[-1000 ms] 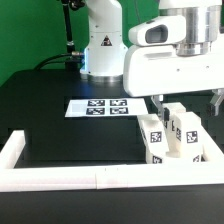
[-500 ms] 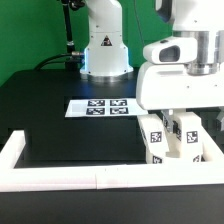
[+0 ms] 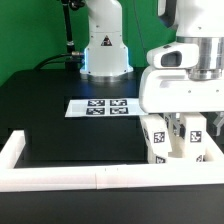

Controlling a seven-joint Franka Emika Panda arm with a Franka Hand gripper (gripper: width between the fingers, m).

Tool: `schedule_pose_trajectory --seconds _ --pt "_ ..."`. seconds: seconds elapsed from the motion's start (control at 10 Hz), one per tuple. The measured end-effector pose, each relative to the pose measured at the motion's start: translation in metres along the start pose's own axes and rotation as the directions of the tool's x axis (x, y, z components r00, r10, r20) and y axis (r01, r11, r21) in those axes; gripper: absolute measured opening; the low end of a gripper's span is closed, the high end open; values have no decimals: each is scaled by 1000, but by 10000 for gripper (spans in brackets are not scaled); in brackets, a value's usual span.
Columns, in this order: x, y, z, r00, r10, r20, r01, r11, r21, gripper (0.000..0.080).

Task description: Assemble stool

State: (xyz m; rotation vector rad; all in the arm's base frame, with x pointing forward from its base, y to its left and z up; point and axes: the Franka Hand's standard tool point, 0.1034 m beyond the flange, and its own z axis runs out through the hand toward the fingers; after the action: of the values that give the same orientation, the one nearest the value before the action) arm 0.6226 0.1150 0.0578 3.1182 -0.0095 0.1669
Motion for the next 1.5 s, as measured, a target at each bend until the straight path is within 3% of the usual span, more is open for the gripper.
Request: schedule_pose_trajectory --seconds 0.1,0.2,0.6,0.8,1.0,1.1,1.4,1.5 --pt "0 0 0 1000 28 0 -28 1000 1 412" --pt "0 0 0 994 108 0 -108 994 1 330" --pt "0 -1 0 907 421 1 -421 907 2 330" --pt "0 0 1 738 675 8 -675 738 7 330" --pt "4 2 0 360 931 65 -932 357 55 330" --pt "7 3 -1 241 966 90 -969 235 74 330" --pt "6 1 -1 63 993 104 -997 58 55 330" --pt "6 1 -1 44 994 105 -998 38 53 330"
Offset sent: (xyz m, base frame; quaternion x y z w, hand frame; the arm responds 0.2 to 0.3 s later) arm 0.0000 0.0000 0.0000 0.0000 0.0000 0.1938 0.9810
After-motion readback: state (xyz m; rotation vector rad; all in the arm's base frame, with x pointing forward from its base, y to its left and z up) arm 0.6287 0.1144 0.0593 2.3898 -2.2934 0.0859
